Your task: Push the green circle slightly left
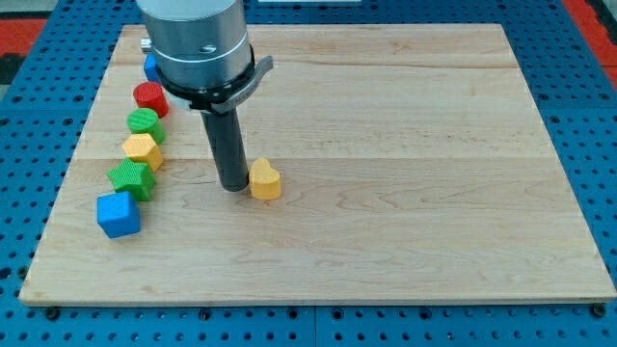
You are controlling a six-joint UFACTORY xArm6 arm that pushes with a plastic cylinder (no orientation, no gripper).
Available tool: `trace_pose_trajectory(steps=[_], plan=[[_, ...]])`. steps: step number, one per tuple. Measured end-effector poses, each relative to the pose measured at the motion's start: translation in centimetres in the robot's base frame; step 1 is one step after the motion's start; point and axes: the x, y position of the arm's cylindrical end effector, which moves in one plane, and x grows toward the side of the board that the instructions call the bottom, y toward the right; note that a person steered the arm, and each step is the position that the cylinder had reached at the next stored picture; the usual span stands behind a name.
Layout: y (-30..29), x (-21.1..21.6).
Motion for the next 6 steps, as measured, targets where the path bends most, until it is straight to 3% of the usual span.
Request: trace_pose_trajectory(steps=[2, 5, 6], plan=[[0.6, -6.6], [-11.1, -6.8], [-11.7, -6.9]])
